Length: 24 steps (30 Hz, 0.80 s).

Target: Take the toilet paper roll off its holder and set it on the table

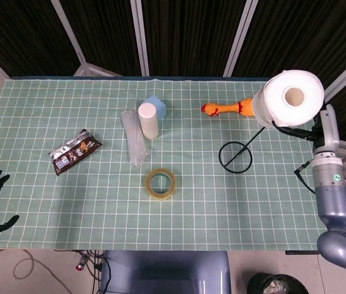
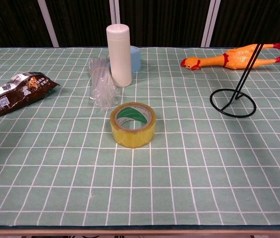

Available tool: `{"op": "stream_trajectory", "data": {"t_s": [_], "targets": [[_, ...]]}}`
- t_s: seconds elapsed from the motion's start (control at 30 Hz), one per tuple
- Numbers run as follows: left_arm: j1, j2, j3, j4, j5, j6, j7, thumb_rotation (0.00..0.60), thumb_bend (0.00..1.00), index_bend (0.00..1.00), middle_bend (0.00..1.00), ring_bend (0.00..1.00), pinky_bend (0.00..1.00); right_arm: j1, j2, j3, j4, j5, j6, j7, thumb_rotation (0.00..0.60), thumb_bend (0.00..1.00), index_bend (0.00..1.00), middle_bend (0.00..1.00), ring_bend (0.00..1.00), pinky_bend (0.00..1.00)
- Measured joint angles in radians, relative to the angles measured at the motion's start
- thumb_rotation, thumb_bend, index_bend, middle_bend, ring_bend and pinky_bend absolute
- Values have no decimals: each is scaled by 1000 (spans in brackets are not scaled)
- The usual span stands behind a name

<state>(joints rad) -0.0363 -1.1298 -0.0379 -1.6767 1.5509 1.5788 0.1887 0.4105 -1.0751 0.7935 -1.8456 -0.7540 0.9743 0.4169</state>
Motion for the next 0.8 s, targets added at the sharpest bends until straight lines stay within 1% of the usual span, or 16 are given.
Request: {"op": "stream_trajectory", "data": {"t_s": [0.1,0.23,0.43,0.57,0.6,0.63,0.8], "targets": [[0,-1,0,-1,-1,-1,2,600,41,141,59,0,0,-6,44,15,2,13,0,-10,600,26,394,285,89,0],[0,-1,1,-2,0,-1,4,600,41,141,59,0,0,-27,96,14,16,7,-1,-25,600,26,394,284,89,0],[2,0,1,-4,1,3,2,600,41,141,59,0,0,-61,119,-36,39,-55,-3,-27,600,26,394,284,89,0],[2,1,0,-5,-2,3,1,600,41,141,59,0,0,-103,122,-93,38,-140,16,-25,600,26,394,283,89,0],[2,1,0,-5,-1,3,1,600,40,141,59,0,0,-122,122,-121,39,-181,25,-20,600,26,394,282,89,0],[2,2,0,-5,-1,3,0,600,41,141,59,0,0,-131,121,-132,39,-197,29,-17,600,25,394,281,89,0],[2,2,0,-6,0,3,-1,600,40,141,59,0,0,-201,109,-243,48,-329,59,24,600,26,394,279,89,0]]}}
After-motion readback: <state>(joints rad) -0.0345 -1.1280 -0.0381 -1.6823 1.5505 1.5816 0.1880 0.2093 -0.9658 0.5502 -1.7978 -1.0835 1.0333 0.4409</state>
